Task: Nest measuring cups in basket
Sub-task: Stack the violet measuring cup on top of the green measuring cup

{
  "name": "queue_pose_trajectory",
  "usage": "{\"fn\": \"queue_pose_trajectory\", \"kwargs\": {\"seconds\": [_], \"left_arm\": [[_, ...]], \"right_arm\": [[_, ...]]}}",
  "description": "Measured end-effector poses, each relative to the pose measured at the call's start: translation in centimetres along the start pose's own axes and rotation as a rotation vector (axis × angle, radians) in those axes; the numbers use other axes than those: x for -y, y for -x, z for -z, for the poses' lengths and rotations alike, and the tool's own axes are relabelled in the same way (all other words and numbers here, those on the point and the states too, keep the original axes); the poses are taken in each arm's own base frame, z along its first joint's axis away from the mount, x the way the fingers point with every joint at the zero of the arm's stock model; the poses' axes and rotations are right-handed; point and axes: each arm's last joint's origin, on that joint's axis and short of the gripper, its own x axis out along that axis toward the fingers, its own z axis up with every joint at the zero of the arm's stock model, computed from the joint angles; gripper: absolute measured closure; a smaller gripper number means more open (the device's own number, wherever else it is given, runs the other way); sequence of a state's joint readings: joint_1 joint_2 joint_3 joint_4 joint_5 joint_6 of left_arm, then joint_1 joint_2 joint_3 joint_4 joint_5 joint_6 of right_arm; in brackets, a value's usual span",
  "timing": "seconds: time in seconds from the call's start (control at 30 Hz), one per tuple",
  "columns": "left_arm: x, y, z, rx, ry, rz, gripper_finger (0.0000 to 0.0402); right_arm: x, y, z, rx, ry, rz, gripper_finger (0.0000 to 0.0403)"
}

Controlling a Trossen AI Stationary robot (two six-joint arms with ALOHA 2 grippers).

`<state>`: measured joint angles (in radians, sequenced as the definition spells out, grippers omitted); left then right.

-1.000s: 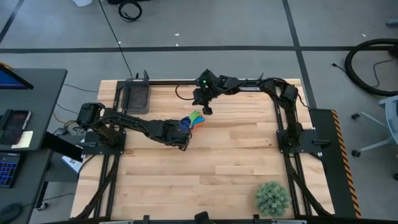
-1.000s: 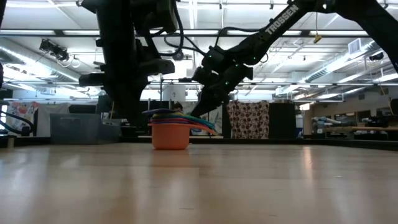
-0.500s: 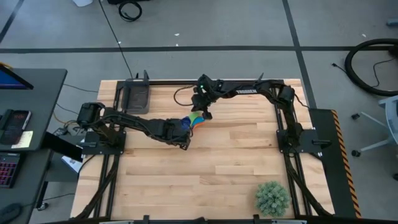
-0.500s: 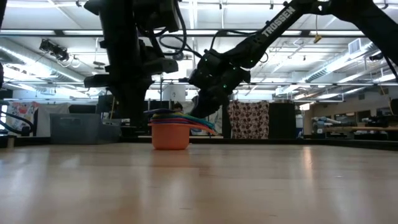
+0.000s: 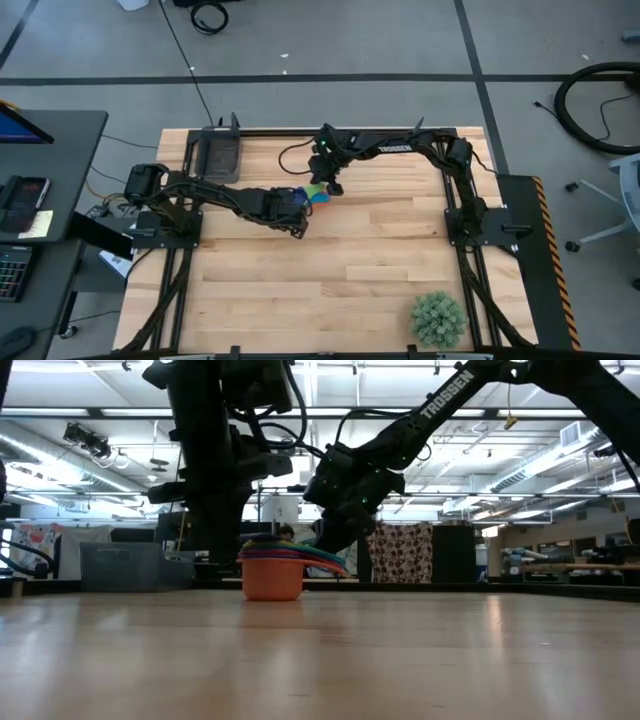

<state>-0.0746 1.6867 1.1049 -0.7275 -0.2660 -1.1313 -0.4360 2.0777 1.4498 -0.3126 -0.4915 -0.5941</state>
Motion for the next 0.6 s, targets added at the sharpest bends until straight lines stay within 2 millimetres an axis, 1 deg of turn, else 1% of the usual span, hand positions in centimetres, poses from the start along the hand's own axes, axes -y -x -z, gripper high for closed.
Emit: {"fn": "queue_pose_trajectory", "kwargs": {"seconds": [0.27,0.6], "left_arm": [[0.0,-0.2,-0.9,0.023,-0.006,0.024,0.0395],[0.1,-0.5,-2.5,0.071,-0.078,0.089,0.0395]], "right_arm": [[-1.5,-0.7,-0.4,-0.03,0.001,-0.054,0.0403],[-3.0,-1.5,-1.2,-0.023,-0.029,-0.112,0.0403]]}}
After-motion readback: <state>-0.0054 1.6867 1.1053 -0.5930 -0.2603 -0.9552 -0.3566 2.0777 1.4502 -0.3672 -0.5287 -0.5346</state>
